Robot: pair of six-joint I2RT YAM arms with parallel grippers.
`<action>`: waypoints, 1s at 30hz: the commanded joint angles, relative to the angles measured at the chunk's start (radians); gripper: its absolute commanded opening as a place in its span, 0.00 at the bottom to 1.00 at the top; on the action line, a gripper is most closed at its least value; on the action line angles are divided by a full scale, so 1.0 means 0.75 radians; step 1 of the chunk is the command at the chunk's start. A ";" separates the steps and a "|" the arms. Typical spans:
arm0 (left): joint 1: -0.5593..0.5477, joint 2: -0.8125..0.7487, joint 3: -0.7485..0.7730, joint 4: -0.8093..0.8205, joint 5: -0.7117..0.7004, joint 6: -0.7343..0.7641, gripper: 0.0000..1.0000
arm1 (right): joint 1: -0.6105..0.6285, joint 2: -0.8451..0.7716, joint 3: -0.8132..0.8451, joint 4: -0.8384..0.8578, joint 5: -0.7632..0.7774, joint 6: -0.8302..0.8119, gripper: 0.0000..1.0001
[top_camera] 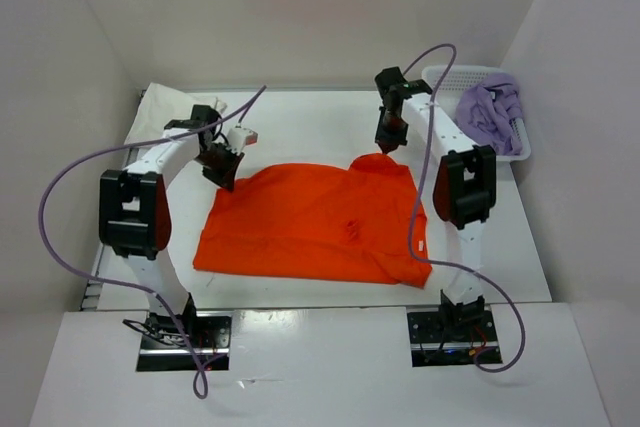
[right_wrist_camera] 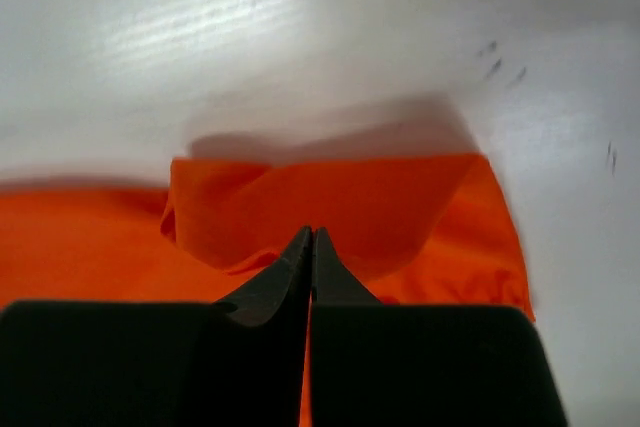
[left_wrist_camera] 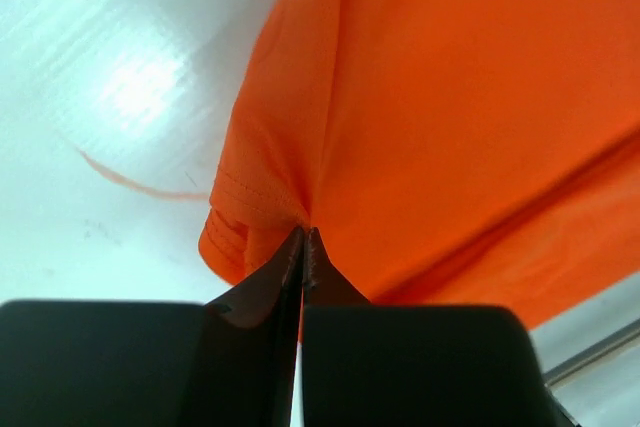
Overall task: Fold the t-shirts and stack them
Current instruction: Grap the side of the flattened tshirt furthest away from the robot with both arms
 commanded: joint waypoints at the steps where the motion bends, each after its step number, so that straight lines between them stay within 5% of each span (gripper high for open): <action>1: -0.046 -0.167 -0.078 -0.070 0.014 0.112 0.00 | 0.059 -0.221 -0.208 0.141 -0.036 0.028 0.00; 8: -0.161 -0.259 -0.282 -0.083 -0.090 0.131 0.01 | 0.137 -0.438 -0.664 0.287 -0.136 0.126 0.00; 15: -0.161 -0.441 -0.162 -0.209 -0.026 0.116 0.01 | 0.149 -0.583 -0.834 0.320 -0.136 0.173 0.00; 19: -0.224 -0.466 -0.273 -0.361 0.026 0.212 0.05 | 0.162 -0.667 -0.952 0.307 -0.136 0.186 0.00; 21: -0.224 -0.454 -0.366 -0.389 -0.013 0.243 0.17 | 0.162 -0.680 -0.987 0.320 -0.136 0.200 0.00; 24: -0.224 -0.441 -0.377 -0.469 0.030 0.310 0.49 | 0.162 -0.696 -1.016 0.320 -0.148 0.200 0.00; 30: -0.091 -0.441 -0.158 -0.366 0.057 0.223 0.67 | 0.174 -0.696 -1.016 0.332 -0.136 0.212 0.00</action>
